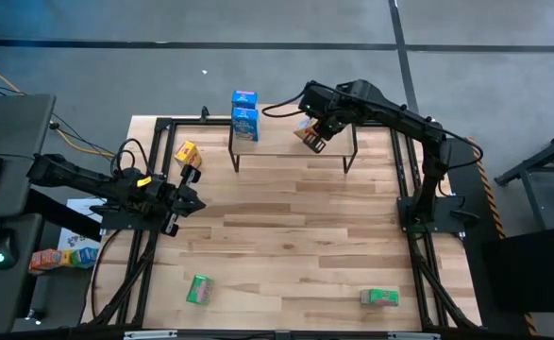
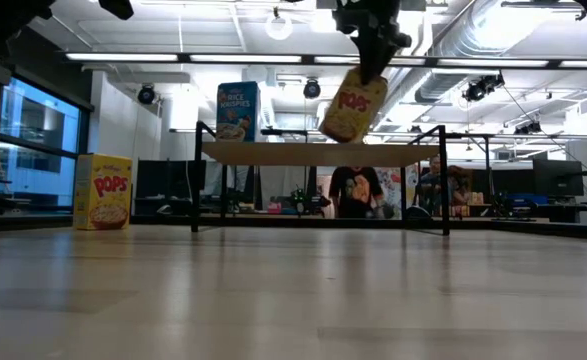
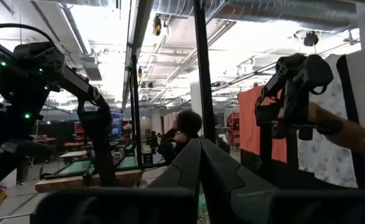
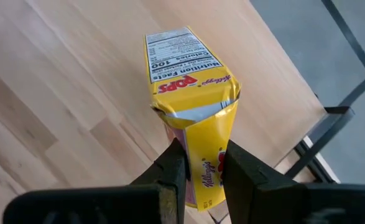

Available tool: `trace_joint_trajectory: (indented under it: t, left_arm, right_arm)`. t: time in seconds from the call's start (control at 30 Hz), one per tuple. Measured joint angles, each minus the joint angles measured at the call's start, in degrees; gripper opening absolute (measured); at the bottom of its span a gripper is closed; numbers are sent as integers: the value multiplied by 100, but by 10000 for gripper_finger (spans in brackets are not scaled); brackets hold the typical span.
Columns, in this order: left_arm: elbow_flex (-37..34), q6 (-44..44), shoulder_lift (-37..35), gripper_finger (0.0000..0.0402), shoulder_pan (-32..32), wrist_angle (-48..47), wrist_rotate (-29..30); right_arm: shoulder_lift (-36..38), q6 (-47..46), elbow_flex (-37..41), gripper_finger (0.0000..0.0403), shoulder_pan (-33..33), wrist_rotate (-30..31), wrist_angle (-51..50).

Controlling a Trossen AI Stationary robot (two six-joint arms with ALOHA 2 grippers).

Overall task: Stack cereal on shelf
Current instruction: Put the bottom yellow cereal box on the shelf

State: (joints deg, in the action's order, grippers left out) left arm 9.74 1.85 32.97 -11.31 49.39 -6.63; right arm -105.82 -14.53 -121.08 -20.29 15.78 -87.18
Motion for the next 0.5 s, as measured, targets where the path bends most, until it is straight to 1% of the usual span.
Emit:
trace_joint_trajectory:
  t: [0.17, 0.5]
  left_arm:
    - [0, -7, 2, 3, 0, 0, 2]
    - [0, -9, 2, 3, 0, -4, 0]
  right_arm:
    - [0, 107, 8, 63, 2, -148, 171]
    - [0, 192, 9, 140, 2, -135, 586]
